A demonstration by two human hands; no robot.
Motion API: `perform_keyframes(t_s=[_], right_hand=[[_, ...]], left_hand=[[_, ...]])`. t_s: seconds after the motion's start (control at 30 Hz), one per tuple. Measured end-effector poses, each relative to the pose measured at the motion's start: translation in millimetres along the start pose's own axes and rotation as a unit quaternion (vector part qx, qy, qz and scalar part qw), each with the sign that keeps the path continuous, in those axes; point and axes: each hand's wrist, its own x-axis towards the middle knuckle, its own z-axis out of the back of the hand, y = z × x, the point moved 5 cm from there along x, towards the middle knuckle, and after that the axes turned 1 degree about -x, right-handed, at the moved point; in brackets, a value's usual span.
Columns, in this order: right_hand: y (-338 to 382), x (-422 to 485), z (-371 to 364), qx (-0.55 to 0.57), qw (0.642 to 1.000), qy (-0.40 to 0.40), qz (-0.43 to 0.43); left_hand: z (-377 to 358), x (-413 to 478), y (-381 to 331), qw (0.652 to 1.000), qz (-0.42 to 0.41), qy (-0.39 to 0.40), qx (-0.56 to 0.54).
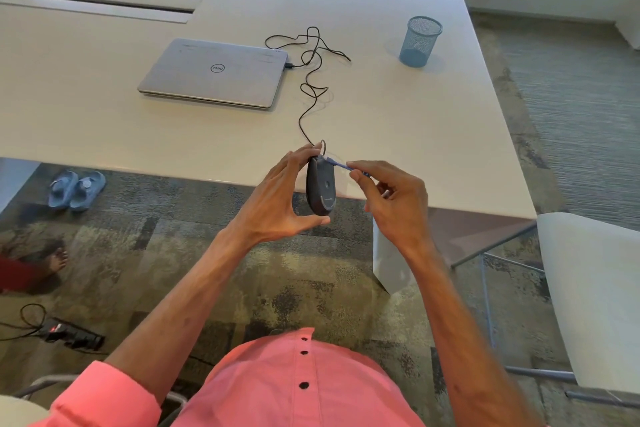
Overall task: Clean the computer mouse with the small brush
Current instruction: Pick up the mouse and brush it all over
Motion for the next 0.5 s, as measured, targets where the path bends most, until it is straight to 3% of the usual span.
perform_keyframes(t_s=[0.27,0.5], right_hand=[[-12,-12,11,-0.029,0.988,0.14,0.058],[-16,0,16,0.038,0.999,-0.014,-0.004]], left_hand=[[2,-7,9,1.0,0.024,0.011,-0.009],[-2,-4,0,0.999,0.014,0.019,-0.04]])
